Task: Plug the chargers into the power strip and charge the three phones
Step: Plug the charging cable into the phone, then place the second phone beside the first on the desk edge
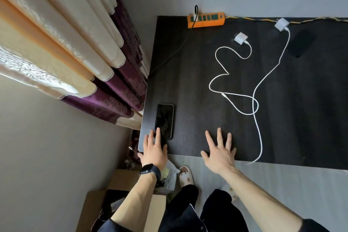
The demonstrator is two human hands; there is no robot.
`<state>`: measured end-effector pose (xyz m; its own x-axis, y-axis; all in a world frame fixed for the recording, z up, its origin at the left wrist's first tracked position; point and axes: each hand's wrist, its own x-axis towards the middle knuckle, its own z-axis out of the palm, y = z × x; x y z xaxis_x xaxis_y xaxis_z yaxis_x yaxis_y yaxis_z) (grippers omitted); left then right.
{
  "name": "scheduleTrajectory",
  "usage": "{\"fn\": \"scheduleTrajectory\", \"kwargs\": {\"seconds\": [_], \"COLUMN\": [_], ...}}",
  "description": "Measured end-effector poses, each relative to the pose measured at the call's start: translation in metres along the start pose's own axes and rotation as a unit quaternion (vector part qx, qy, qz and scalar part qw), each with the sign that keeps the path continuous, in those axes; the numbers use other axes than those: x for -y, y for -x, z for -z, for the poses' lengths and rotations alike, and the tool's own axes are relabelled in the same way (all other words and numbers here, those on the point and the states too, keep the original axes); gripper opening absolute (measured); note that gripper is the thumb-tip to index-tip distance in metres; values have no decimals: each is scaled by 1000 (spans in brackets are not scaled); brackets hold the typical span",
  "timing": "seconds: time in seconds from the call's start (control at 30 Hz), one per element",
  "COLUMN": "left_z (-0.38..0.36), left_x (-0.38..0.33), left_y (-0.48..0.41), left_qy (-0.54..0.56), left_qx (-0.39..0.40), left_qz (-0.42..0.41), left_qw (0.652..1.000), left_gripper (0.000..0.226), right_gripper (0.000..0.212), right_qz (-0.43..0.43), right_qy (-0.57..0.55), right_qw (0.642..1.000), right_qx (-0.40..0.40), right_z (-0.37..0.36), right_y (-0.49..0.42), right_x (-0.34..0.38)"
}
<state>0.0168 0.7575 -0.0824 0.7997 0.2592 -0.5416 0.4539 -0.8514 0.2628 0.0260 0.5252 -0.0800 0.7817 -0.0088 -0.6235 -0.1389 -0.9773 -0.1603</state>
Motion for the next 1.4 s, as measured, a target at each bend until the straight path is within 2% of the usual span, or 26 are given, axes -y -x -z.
{"fn": "scheduleTrajectory", "kwargs": {"seconds": [0.13, 0.27, 0.57, 0.7, 0.8, 0.9, 1.0, 1.17, 1.3, 1.4], "left_z": [-5, -9, -15, -10, -2, 6, 13, 14, -4, -24], "left_x": [-3, -7, 15, 18, -3, -45, -112, -267, -371, -430], "left_y": [3, 1, 6, 4, 11, 21, 30, 73, 114, 134], "left_qy": [-41, -38, -105, -104, -111, -93, -75, -50, -37, -40], "left_qx": [-20, -36, -32, -22, -32, -42, -25, -42, -42, -45], "left_qz": [1, -15, -37, -26, -8, -33, -127, -331, -418, -437], "left_qw": [999, 999, 993, 994, 993, 994, 989, 941, 907, 897], "left_gripper": [72, 74, 63, 63, 69, 71, 68, 63, 61, 60], "right_gripper": [78, 76, 73, 68, 65, 59, 53, 46, 44, 44], "right_qz": [14, 24, 41, 40, 36, 56, 55, 12, -19, -25], "right_qy": [9, 7, 0, -36, -109, -175, -212, -282, -318, -323], "right_qw": [1000, 1000, 999, 996, 992, 983, 972, 928, 888, 873], "right_qx": [6, 6, 36, 76, 55, -14, -89, -243, -333, -364], "right_z": [2, 6, 7, 22, 40, 63, 91, 139, 166, 183], "right_y": [1, 2, 5, 7, 20, 41, 66, 115, 152, 170], "right_x": [-6, -9, -16, -24, -34, -51, -82, -177, -260, -317]}}
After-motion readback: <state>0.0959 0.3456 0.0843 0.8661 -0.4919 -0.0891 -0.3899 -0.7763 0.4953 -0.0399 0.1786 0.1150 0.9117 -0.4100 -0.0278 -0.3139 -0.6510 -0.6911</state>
